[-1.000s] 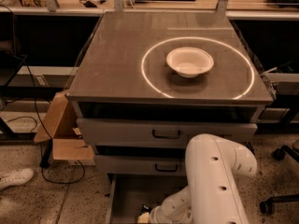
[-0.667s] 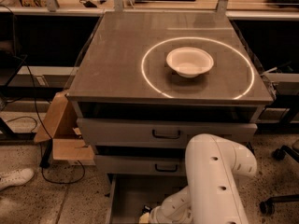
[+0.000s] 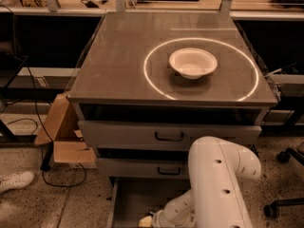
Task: Place rxbar blueberry into bottom drawer
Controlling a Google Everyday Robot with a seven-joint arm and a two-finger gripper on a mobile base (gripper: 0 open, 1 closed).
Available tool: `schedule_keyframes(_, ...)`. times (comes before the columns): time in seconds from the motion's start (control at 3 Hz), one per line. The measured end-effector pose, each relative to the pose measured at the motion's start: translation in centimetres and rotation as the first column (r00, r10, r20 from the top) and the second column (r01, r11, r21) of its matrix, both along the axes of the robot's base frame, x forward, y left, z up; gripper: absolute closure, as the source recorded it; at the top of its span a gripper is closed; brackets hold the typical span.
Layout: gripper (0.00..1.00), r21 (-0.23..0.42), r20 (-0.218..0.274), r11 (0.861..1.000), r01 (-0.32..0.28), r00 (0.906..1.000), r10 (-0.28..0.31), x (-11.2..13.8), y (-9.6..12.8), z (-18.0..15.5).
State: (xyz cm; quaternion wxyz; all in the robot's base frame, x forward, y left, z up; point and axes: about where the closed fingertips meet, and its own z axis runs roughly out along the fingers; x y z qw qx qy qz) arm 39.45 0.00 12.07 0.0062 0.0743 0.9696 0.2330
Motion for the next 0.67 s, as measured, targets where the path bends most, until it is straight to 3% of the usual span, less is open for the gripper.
schedule_keyframes(0.67, 0.00, 0.000, 0.000, 1.000, 0.000, 1.0000, 0.000, 0.00, 0.00, 0.00)
